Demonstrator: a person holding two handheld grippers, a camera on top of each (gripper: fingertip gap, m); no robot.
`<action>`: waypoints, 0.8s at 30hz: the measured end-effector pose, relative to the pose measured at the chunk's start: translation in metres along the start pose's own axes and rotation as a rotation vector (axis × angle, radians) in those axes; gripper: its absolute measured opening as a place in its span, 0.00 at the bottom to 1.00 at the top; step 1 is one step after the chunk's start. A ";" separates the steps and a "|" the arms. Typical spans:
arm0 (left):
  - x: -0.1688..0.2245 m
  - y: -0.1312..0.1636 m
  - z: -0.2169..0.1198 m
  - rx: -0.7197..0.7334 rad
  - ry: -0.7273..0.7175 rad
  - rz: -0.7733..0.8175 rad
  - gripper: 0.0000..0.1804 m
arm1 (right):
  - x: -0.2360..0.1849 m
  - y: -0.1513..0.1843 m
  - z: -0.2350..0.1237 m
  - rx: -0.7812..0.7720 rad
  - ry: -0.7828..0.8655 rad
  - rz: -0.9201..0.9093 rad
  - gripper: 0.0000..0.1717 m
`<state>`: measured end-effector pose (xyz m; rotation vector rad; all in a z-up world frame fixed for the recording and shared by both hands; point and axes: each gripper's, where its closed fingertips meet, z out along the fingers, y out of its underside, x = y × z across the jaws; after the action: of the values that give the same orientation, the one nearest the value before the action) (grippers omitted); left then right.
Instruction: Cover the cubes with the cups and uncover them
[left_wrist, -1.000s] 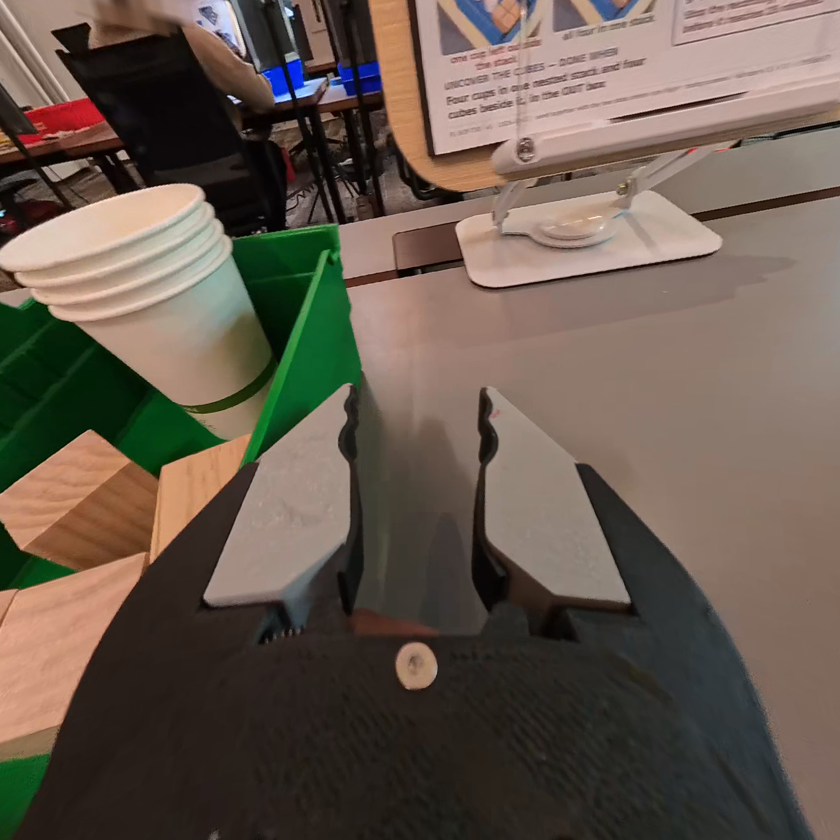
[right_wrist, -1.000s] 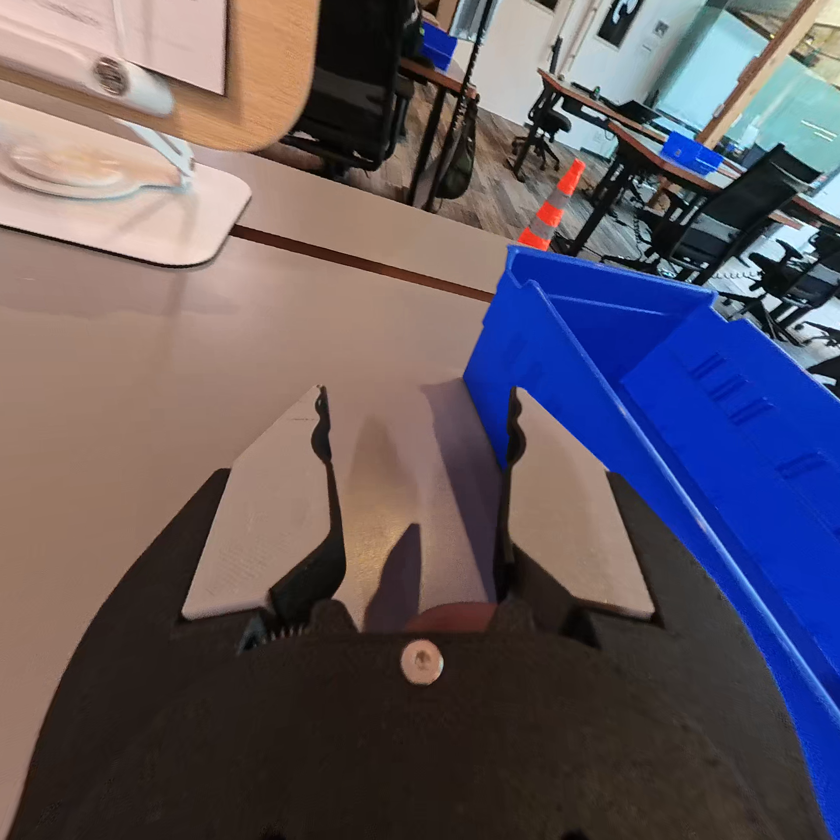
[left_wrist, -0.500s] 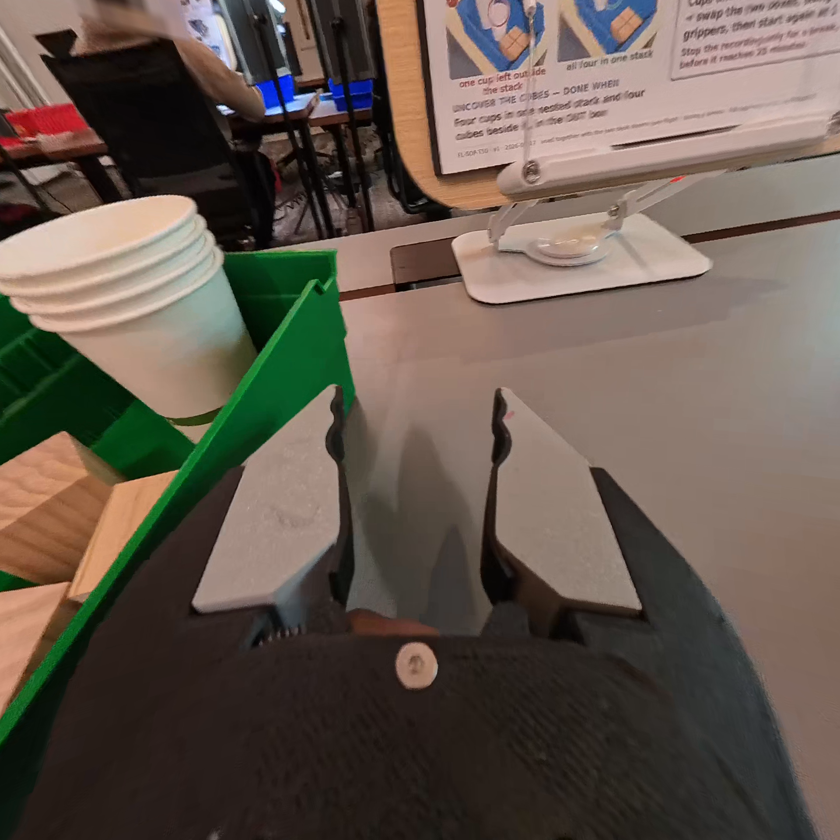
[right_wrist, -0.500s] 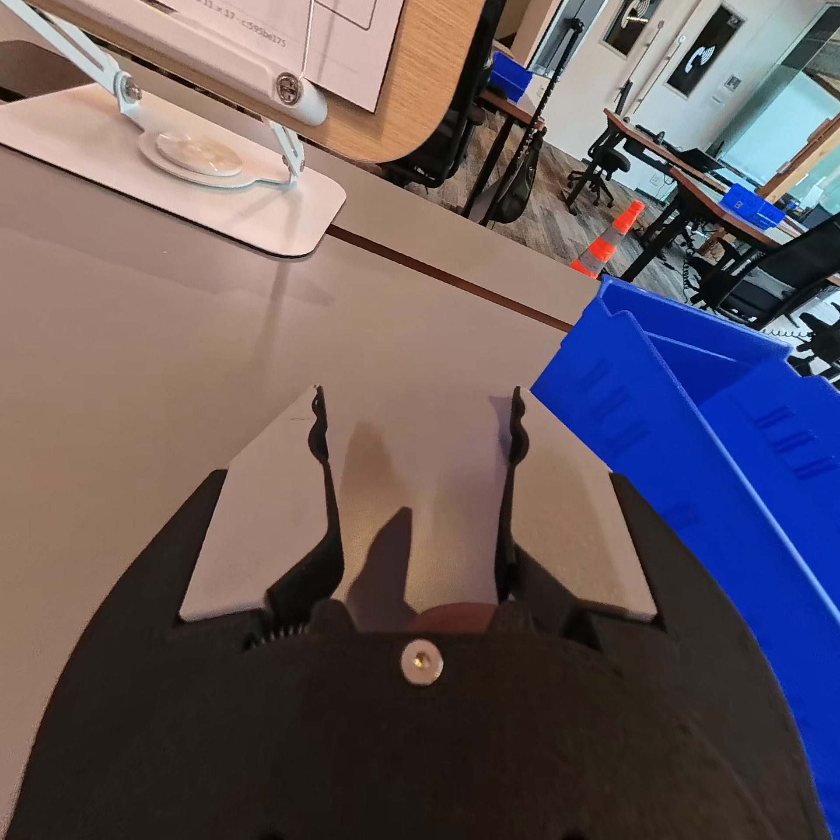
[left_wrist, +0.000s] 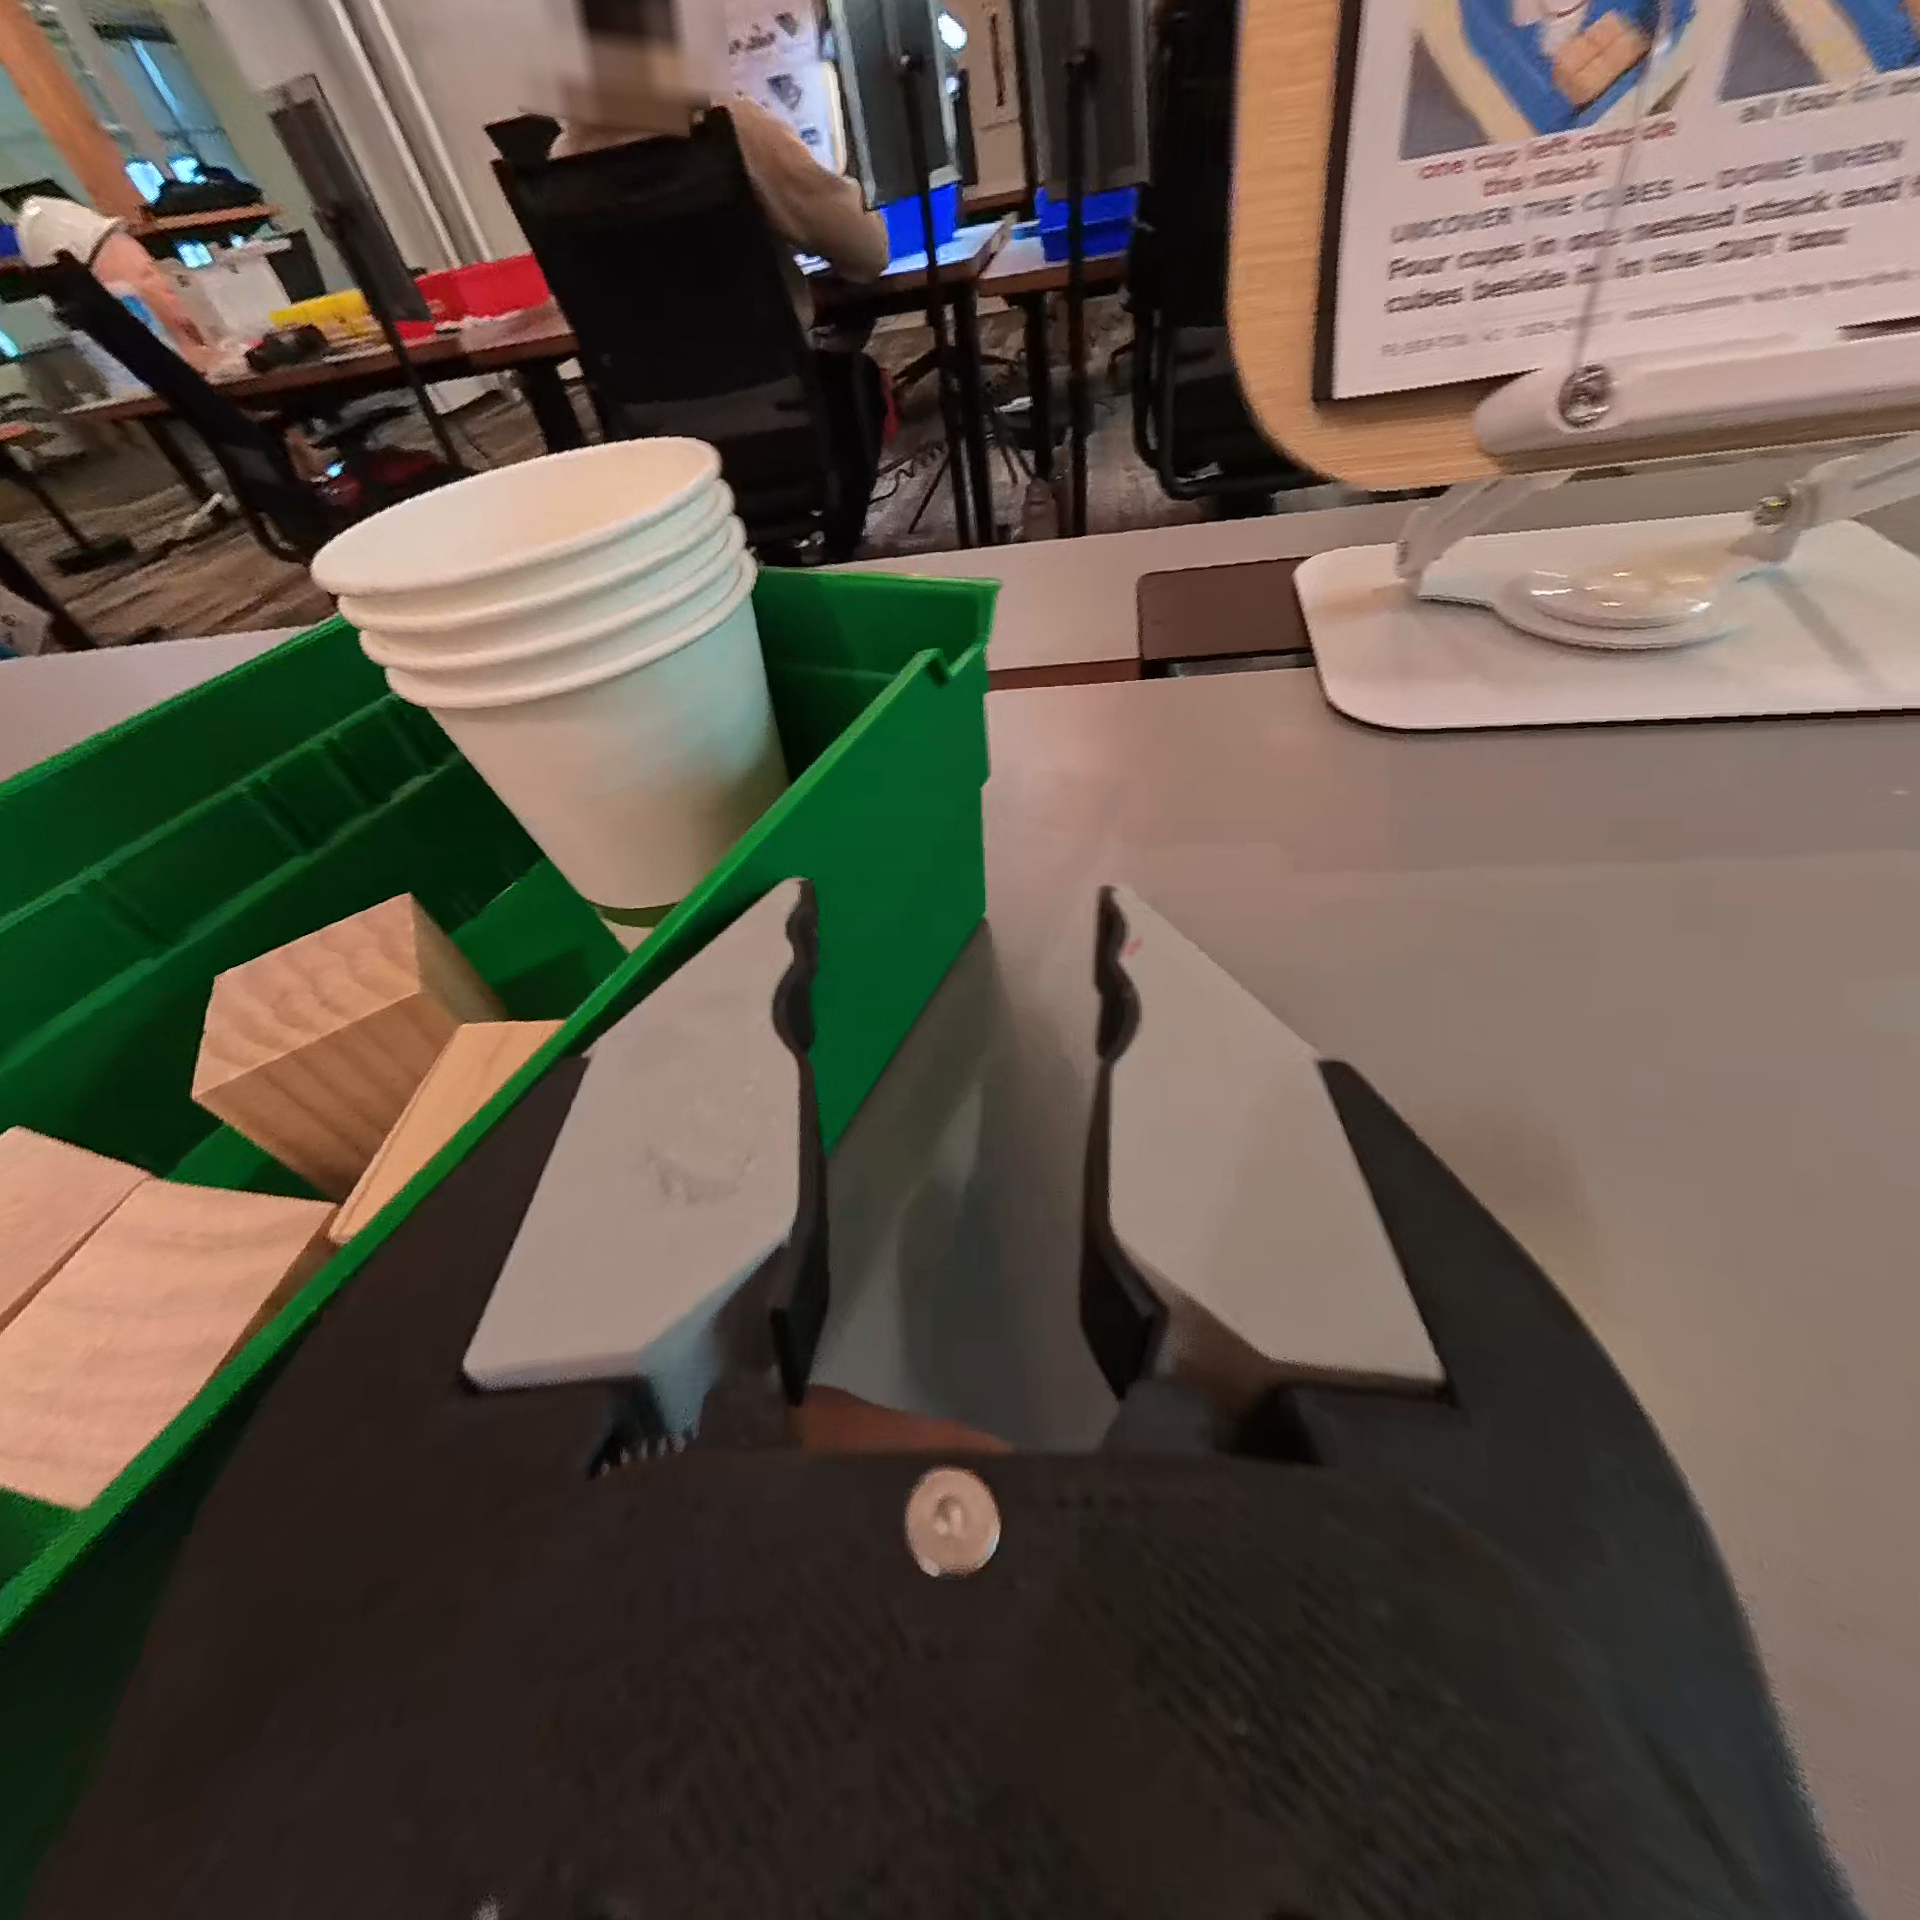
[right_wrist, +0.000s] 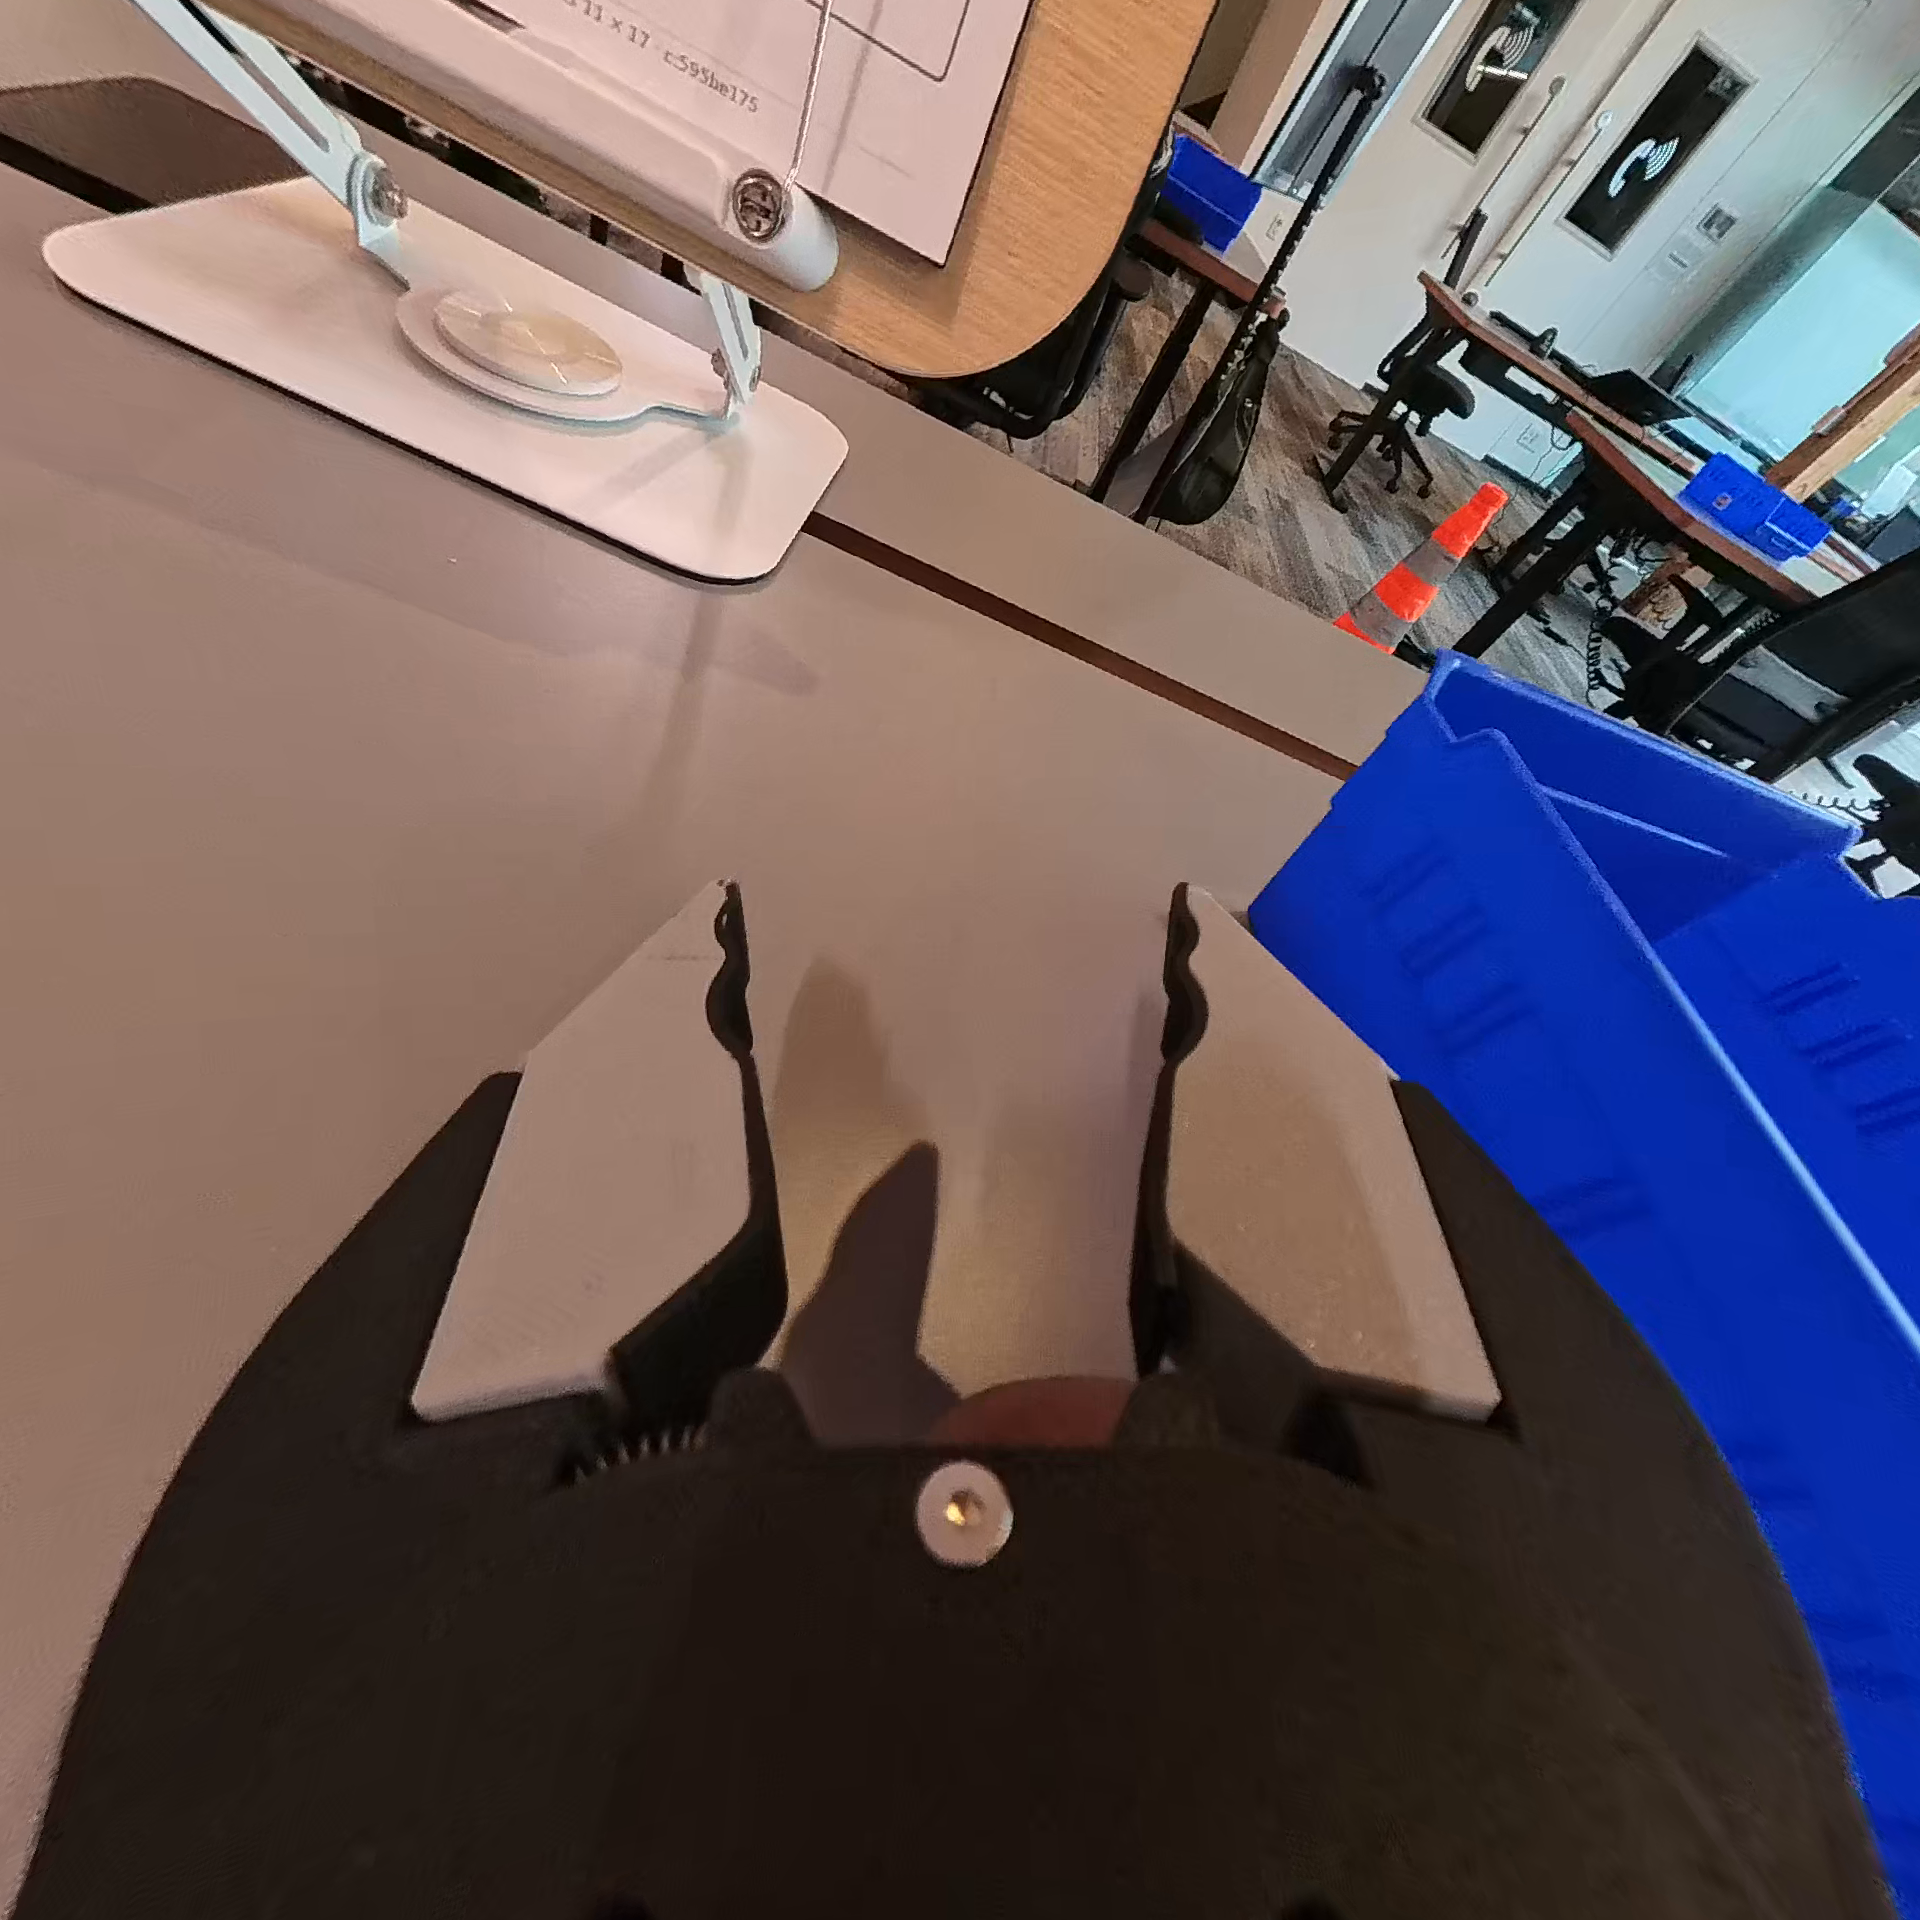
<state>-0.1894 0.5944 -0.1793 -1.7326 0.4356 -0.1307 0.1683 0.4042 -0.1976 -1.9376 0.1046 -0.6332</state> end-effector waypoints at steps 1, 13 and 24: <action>0.005 -0.002 -0.001 0.010 0.018 0.004 0.34 | 0.000 0.000 0.000 -0.001 -0.001 -0.002 0.46; 0.054 -0.006 -0.015 0.051 0.154 0.162 0.40 | -0.002 -0.001 -0.001 0.003 -0.013 0.005 0.46; 0.065 -0.007 -0.022 0.076 0.171 0.206 0.39 | -0.008 -0.005 -0.005 0.023 -0.028 -0.020 0.47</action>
<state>-0.1351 0.5519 -0.1774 -1.5981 0.7226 -0.1458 0.1574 0.4051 -0.1944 -1.9269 0.0601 -0.6172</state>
